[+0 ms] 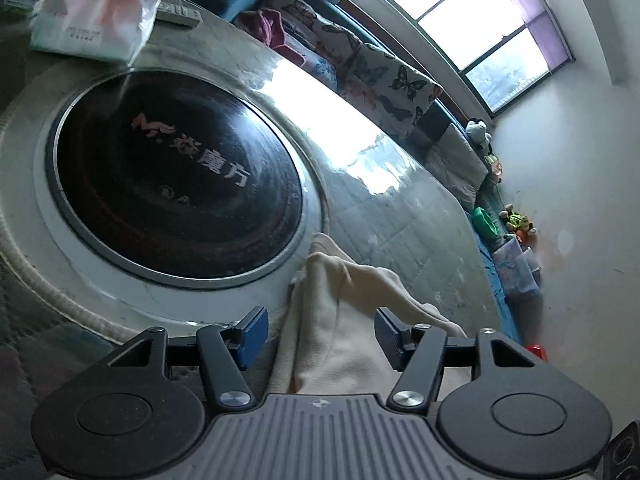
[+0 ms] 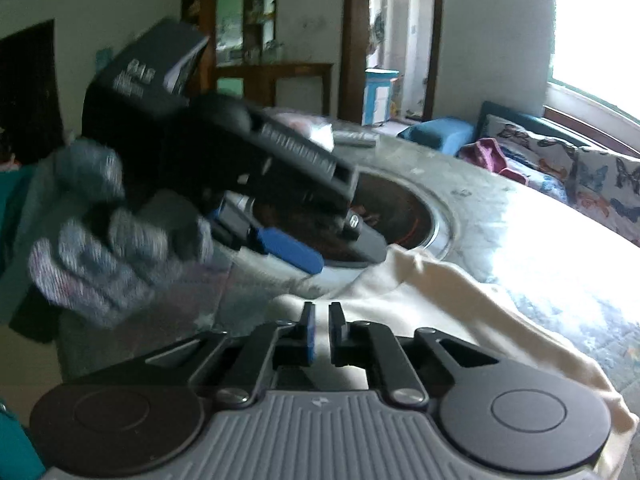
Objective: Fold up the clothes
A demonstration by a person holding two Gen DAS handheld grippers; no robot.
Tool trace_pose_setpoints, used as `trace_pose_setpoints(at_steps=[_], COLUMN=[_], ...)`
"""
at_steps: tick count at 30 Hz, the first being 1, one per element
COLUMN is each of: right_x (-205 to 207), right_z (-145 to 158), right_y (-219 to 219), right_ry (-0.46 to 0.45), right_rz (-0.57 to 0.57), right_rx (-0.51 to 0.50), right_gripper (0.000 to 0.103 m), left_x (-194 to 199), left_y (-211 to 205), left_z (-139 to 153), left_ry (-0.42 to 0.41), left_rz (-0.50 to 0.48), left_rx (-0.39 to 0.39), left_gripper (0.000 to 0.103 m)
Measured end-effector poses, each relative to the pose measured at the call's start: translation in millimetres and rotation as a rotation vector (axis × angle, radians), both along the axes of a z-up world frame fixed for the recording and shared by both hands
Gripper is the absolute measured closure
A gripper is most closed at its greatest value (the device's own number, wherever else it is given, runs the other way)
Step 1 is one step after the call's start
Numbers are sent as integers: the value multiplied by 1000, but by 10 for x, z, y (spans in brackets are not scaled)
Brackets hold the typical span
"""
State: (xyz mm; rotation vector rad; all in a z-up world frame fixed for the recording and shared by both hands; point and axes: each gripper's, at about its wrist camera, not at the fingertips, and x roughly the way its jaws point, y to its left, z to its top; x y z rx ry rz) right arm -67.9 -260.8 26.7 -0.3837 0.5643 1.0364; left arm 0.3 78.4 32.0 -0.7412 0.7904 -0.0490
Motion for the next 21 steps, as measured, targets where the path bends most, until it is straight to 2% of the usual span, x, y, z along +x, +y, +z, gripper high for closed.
trace_pose_setpoints(at_steps=[3, 5, 6, 13, 18, 19, 21], right_x=[-66, -98, -112, -216, -222, -211, -194], right_z=[-52, -76, -90, -221, -286, -288, -277], right_y=[66, 126, 159, 378, 442, 439, 418], right_ry=[-21, -41, -53, -146, -160, -160, -162], right_rz=[30, 45, 52, 75, 61, 59, 51], right_rx=[-17, -36, -48, -144, -170, -171, -165], right_gripper=[80, 65, 63, 61, 63, 64, 72], left_x=[-36, -56, -67, -124, -121, -121, -118], left_y=[28, 33, 41, 59, 51, 52, 52], left_z=[-11, -8, -10, -42, -72, -72, -72], left_ry=[5, 4, 3, 6, 7, 6, 5], left_rz=[2, -1, -1, -6, -7, -7, -8], left_rx=[20, 31, 32, 15, 0, -3, -6], left_gripper=[41, 41, 41, 41, 41, 41, 40])
